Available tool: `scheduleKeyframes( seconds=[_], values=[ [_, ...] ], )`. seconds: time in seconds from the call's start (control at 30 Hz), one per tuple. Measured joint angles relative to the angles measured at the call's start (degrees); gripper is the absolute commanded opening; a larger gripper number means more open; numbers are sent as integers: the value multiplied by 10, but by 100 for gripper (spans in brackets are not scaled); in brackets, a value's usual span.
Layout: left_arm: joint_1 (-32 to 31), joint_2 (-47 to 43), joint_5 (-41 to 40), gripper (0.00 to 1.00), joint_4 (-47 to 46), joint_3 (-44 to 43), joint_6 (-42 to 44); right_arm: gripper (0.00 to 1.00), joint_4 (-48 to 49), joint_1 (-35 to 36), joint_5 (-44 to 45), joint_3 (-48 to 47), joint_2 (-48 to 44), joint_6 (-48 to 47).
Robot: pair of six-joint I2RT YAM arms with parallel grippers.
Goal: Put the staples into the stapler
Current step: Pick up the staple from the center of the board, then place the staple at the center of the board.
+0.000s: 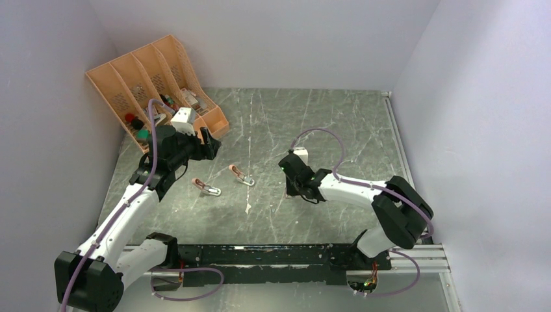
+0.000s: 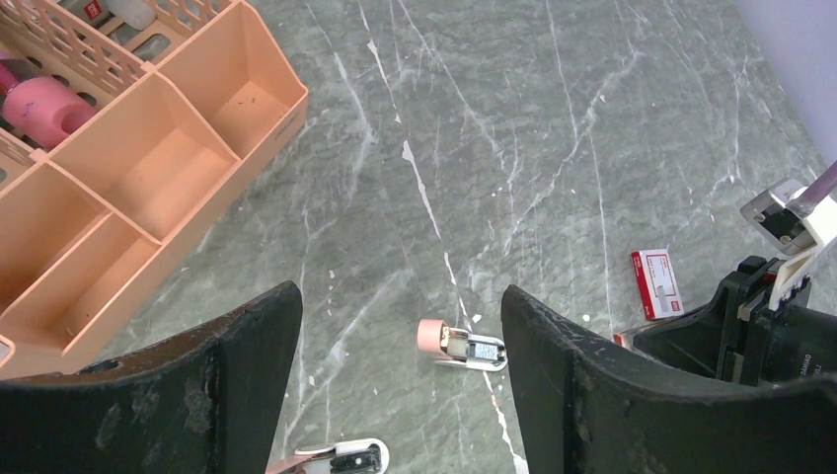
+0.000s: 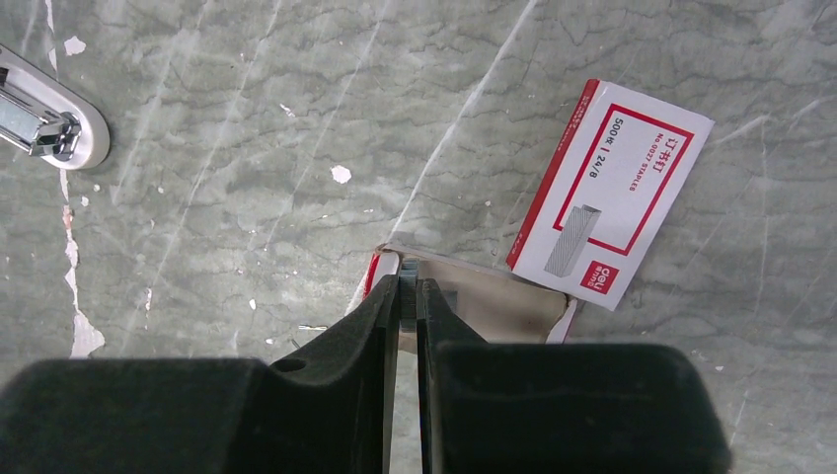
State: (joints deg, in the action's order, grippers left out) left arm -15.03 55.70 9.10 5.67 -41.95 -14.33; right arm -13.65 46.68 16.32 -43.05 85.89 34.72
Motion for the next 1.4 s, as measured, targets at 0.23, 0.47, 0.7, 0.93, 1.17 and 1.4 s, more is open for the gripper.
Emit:
scheduleKeyframes(
  seconds=[0.23,0.47,0.7,0.93,1.17,1.4],
  values=[
    [0,0,0,78,0,0,0,13,-1,-2,0,0,-6,0],
    [0,0,0,78,0,0,0,12,-3,-6,-3,0,-18,1],
    [0,0,0,78,0,0,0,12,9,-16,-24,4,-35,8],
    [0,0,0,78,0,0,0,13,54,-22,-70,28,-65,7],
    [0,0,0,78,0,0,0,14,121,-24,-167,43,-74,-14],
    [0,0,0,78,0,0,0,14,206,-21,-328,41,-15,-36]
  ],
)
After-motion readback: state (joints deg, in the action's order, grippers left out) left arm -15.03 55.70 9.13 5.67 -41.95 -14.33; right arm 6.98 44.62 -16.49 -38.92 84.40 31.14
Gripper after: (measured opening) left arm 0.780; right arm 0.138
